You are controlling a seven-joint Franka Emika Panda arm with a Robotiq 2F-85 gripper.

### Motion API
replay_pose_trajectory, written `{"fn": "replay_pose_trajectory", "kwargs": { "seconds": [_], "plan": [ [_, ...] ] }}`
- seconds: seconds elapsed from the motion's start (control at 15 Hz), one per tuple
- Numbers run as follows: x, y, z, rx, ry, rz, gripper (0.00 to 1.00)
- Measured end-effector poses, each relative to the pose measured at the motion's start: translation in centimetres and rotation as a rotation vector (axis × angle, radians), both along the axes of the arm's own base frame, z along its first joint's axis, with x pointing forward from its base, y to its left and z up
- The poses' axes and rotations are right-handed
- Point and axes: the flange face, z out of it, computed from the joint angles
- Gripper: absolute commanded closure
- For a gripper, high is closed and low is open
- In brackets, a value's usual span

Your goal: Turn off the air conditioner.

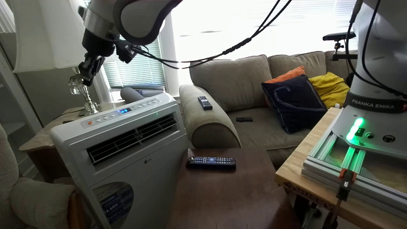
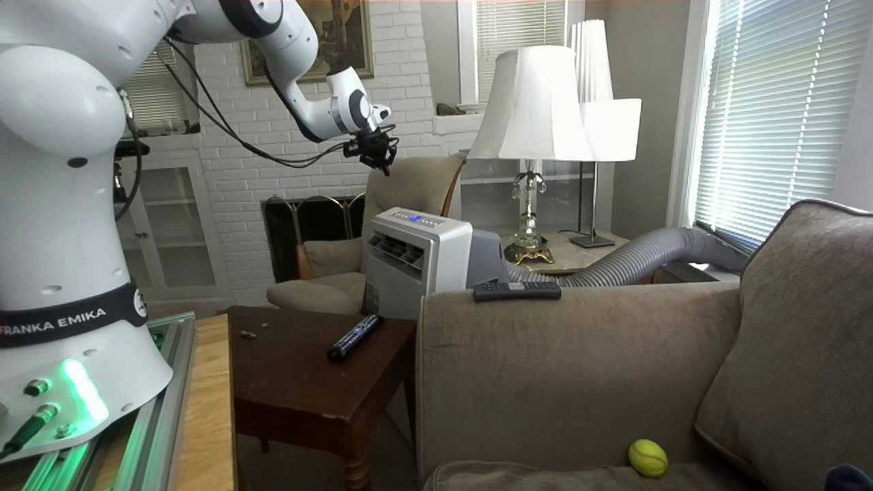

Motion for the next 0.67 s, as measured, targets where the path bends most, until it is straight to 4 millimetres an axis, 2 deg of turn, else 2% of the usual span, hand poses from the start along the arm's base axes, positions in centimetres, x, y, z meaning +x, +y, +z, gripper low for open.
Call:
{"fn": "replay_pose_trajectory", "kwargs": {
  "seconds": [0.67],
  "plan": [
    [1.2,2.1,-5.0,-0.095,0.022,-0.008,1.00]
  ]
}}
